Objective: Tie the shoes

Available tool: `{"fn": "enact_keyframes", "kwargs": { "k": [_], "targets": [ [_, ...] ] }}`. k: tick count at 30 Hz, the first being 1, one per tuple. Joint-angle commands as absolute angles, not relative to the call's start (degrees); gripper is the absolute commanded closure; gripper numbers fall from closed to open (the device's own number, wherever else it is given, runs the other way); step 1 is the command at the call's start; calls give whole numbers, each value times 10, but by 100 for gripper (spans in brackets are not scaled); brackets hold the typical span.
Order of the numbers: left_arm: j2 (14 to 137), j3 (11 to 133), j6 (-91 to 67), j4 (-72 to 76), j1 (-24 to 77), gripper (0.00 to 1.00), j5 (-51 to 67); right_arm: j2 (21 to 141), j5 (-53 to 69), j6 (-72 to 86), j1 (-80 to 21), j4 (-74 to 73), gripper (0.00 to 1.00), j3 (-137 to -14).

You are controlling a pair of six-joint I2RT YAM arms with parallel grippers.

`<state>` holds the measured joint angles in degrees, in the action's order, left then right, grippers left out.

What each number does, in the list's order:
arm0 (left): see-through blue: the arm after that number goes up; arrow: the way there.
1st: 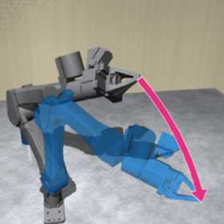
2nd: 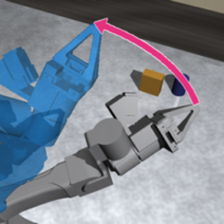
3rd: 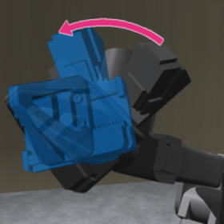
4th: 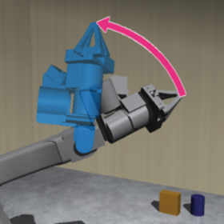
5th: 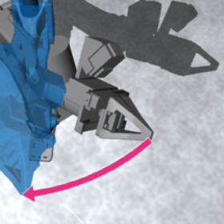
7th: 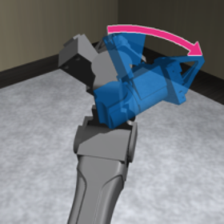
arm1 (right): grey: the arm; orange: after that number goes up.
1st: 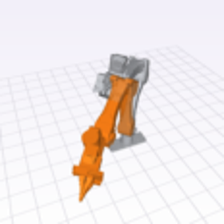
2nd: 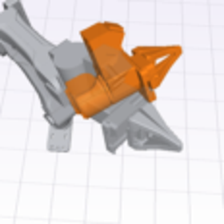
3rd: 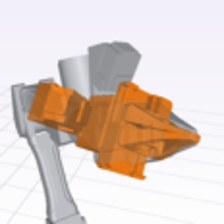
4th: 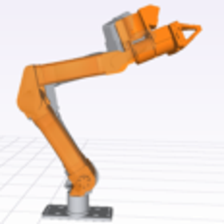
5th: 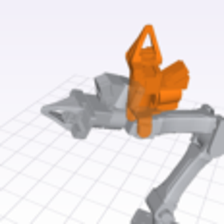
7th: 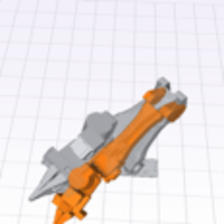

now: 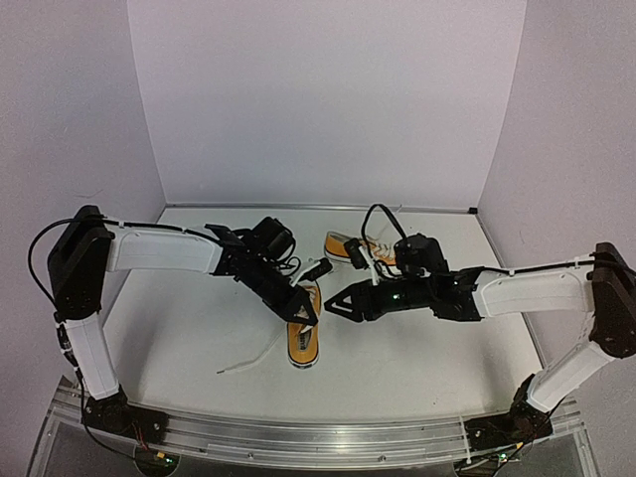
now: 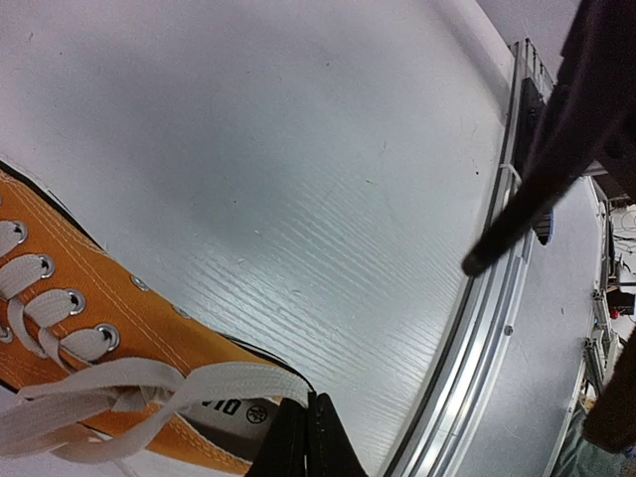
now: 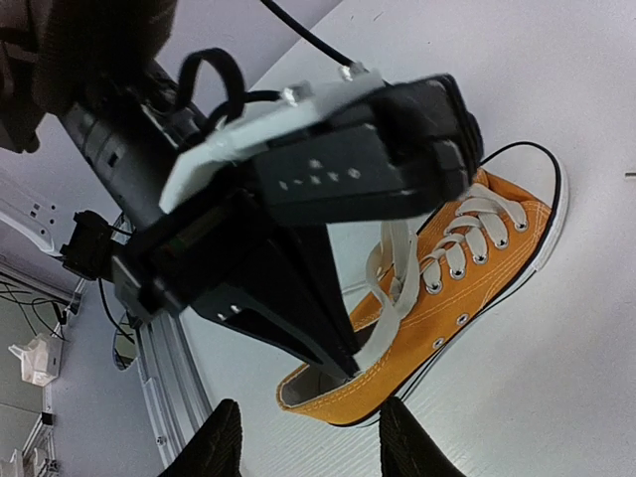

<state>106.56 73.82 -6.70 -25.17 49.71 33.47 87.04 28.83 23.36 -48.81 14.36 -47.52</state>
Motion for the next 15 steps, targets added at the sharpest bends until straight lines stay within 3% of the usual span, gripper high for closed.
{"fn": "enact_keyframes", "kwargs": {
  "k": [1, 11, 13, 15],
  "targets": [
    [1085, 772, -103, -182, 496, 97, 345, 842, 282, 253, -470, 173, 54, -452],
    [1127, 822, -129, -143, 503, 97, 356, 822, 272, 264, -448, 172, 49, -422],
    [1133, 830, -126, -149, 504, 91, 352, 825, 270, 264, -447, 171, 47, -421],
    [1131, 830, -117, -161, 505, 76, 343, 831, 268, 263, -446, 168, 44, -423]
  ]
}}
